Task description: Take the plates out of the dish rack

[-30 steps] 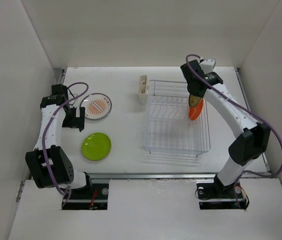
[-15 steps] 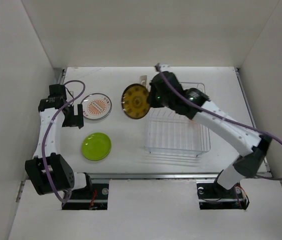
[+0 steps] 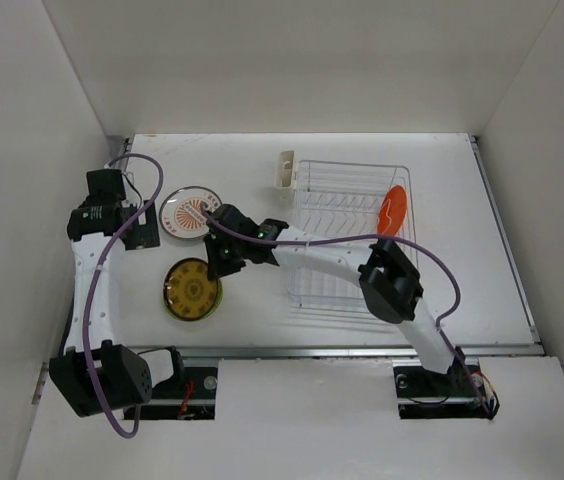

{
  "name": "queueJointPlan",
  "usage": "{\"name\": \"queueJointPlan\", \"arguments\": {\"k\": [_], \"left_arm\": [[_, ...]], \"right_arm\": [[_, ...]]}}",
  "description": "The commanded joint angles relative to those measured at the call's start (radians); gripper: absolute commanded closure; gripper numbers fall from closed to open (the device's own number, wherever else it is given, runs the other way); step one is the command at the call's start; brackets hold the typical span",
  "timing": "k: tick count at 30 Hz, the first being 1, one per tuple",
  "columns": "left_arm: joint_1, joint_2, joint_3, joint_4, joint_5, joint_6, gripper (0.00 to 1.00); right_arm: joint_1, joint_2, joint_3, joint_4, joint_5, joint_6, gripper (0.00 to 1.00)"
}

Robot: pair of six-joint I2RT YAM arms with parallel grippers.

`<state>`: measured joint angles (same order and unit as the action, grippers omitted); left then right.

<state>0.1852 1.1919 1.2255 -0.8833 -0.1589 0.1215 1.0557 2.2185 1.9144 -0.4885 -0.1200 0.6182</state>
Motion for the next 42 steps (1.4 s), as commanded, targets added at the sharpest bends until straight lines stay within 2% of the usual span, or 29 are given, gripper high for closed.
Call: {"name": "queueJointPlan", "arguments": {"k": [1, 2, 3, 4, 6, 7, 11, 17, 20, 24, 25, 26, 27, 30, 33, 34, 38, 42], "left_arm": [[0.005, -0.011, -0.015, 0.004, -0.022, -0.006, 0.0], [0.005, -0.011, -0.015, 0.004, -0.022, -0.006, 0.0], [0.005, -0.011, -0.015, 0.004, -0.022, -0.006, 0.0], [0.005, -0.011, -0.015, 0.004, -0.022, -0.006, 0.0], [0.005, -0.011, -0.015, 0.004, -0.011, -0.006, 0.0], [0.005, -0.011, -0.015, 0.004, -0.002, -0.006, 0.0], [0.005, -0.011, -0.015, 0.004, 0.007, -0.006, 0.0], [0.005, -0.02, -0.024, 0.004, 0.016, -0.006, 0.0], [0.005, -0.02, -0.024, 0.004, 0.016, 0.004, 0.0], [0.005, -0.02, -0.015, -0.005, 0.016, 0.004, 0.0], [0.005, -0.02, -0.015, -0.005, 0.016, 0.004, 0.0], [0.005, -0.02, -0.015, -0.005, 0.027, 0.004, 0.0], [0.005, -0.02, -0.015, -0.005, 0.027, 0.004, 0.0], [0.005, 0.0, -0.015, -0.005, 0.045, 0.015, 0.0], [0.005, 0.02, -0.015, -0.016, 0.054, 0.036, 0.0], [0.005, 0.02, -0.015, -0.025, 0.055, 0.047, 0.0], [0.005, 0.029, -0.037, -0.025, 0.045, 0.067, 0.0], [0.005, 0.038, -0.049, -0.025, 0.045, 0.076, 0.0]], "right_arm": [[-0.014, -0.014, 0.02, 0.113, -0.052, 0.035, 0.83], [-0.014, 0.001, 0.02, 0.104, -0.052, 0.035, 0.67], [-0.004, 0.001, 0.02, 0.09, -0.031, 0.035, 0.57], [-0.003, 0.03, 0.02, 0.049, -0.021, 0.019, 0.39], [0.021, 0.058, 0.052, -0.01, 0.02, -0.008, 0.3], [0.03, 0.088, 0.098, -0.088, 0.043, -0.018, 0.29], [0.064, 0.125, 0.164, -0.211, 0.164, -0.049, 0.25], [0.073, 0.081, 0.141, -0.211, 0.212, -0.029, 0.24], [0.073, 0.012, 0.13, -0.231, 0.285, -0.017, 0.21], [0.052, -0.158, 0.042, -0.24, 0.374, 0.008, 0.18], [0.043, -0.242, 0.022, -0.249, 0.393, 0.008, 0.16], [0.018, -0.326, -0.02, -0.262, 0.428, 0.008, 0.15], [0.001, -0.327, -0.038, -0.262, 0.447, 0.008, 0.13], [-0.069, -0.474, -0.089, -0.343, 0.528, 0.041, 0.08], [-0.227, -0.575, -0.173, -0.456, 0.65, 0.074, 0.07], [-0.322, -0.591, -0.189, -0.482, 0.689, 0.074, 0.07], [-0.511, -0.625, -0.27, -0.527, 0.756, 0.074, 0.08], [-0.632, -0.571, -0.304, -0.492, 0.769, 0.031, 0.17]]}}
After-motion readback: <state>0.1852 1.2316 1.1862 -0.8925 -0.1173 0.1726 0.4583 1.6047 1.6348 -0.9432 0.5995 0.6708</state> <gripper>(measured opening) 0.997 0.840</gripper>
